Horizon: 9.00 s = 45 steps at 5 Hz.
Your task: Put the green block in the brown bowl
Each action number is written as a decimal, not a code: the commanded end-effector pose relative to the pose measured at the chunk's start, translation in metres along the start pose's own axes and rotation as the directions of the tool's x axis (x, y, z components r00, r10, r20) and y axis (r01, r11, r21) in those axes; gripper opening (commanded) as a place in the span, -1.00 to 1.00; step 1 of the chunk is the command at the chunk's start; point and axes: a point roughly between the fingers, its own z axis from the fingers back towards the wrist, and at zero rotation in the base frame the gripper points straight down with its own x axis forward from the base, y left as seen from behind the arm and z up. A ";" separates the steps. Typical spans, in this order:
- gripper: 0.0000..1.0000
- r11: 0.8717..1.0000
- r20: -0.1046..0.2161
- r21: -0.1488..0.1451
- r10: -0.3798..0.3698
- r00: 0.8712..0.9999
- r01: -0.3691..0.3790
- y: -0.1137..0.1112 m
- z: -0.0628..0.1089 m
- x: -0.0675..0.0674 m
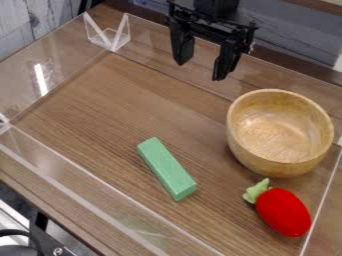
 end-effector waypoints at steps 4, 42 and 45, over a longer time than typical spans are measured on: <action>1.00 0.877 -0.005 -0.109 0.471 0.882 -0.468 0.017 -0.039 -0.064; -1.00 0.438 0.087 -0.226 0.899 0.430 -0.870 -0.101 -0.040 0.031; 1.00 0.509 0.096 -0.197 0.860 0.501 -0.838 -0.126 -0.065 0.015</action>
